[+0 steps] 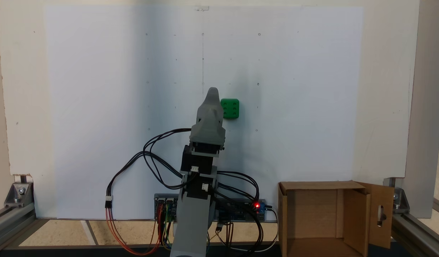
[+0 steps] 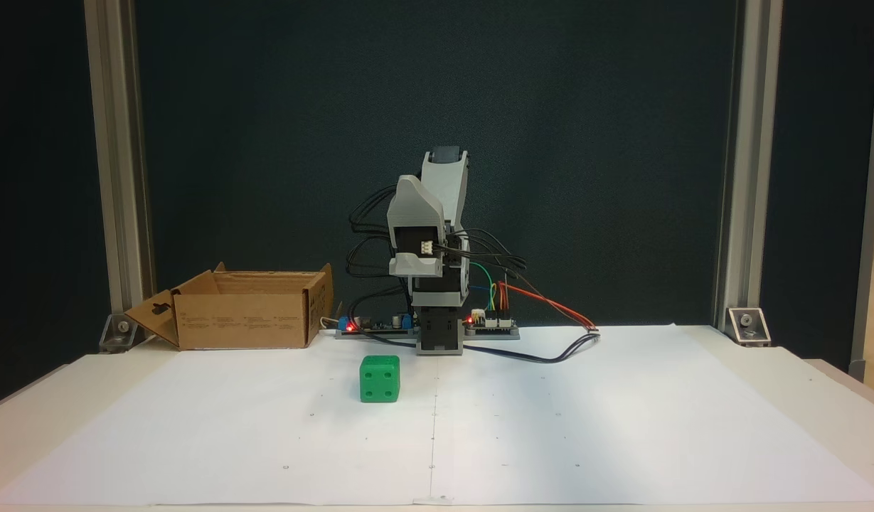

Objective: Grasp a green dice and put it in the bin.

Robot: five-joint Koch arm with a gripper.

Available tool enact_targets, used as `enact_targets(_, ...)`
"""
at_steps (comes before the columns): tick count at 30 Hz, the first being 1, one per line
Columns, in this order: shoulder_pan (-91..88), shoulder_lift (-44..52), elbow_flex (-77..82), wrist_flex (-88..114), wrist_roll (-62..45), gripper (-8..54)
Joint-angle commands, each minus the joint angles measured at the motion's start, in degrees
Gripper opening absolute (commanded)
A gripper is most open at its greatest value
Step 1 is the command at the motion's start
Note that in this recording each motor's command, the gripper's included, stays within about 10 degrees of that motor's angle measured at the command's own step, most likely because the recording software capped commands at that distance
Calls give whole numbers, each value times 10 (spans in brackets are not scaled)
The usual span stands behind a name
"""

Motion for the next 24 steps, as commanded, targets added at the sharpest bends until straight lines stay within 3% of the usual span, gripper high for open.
enact_targets(1, -4, 61, 27, -2, 10, 447)
enact_targets(24, -10, 61, 27, 1, 10, 441)
